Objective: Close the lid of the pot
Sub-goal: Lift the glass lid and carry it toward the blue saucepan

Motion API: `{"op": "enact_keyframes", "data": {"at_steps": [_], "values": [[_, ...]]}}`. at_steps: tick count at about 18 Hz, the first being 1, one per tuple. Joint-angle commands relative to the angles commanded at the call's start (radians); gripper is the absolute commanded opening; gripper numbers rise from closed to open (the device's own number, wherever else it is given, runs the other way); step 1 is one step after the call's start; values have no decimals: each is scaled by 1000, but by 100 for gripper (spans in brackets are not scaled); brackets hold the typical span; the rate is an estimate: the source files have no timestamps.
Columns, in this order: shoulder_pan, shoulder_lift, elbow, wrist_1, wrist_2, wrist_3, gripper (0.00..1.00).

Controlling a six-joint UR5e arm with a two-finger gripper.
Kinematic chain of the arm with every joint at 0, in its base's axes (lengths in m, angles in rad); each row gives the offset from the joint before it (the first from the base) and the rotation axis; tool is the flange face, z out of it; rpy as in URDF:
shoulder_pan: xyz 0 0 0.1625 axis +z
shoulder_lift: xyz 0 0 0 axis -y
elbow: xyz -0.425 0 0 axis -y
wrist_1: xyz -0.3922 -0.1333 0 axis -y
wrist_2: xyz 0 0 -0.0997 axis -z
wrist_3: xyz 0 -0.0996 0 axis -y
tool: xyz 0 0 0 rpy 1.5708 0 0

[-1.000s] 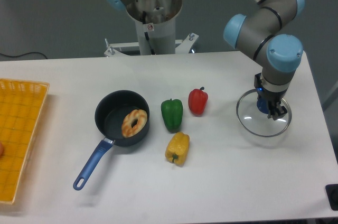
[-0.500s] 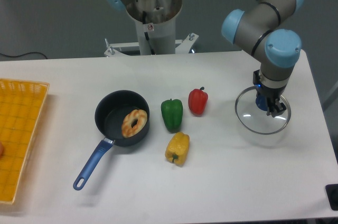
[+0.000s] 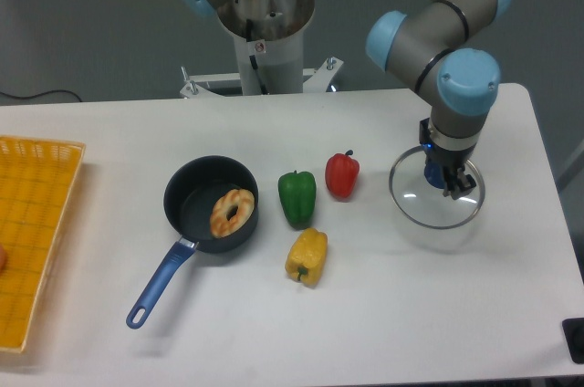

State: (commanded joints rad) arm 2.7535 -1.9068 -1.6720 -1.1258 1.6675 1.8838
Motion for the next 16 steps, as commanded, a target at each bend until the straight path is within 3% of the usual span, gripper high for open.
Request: {"op": "enact_keyframes", "data": {"at_steps": [16], "values": [[-140,92,-64,-5,9,-255,59]]}}
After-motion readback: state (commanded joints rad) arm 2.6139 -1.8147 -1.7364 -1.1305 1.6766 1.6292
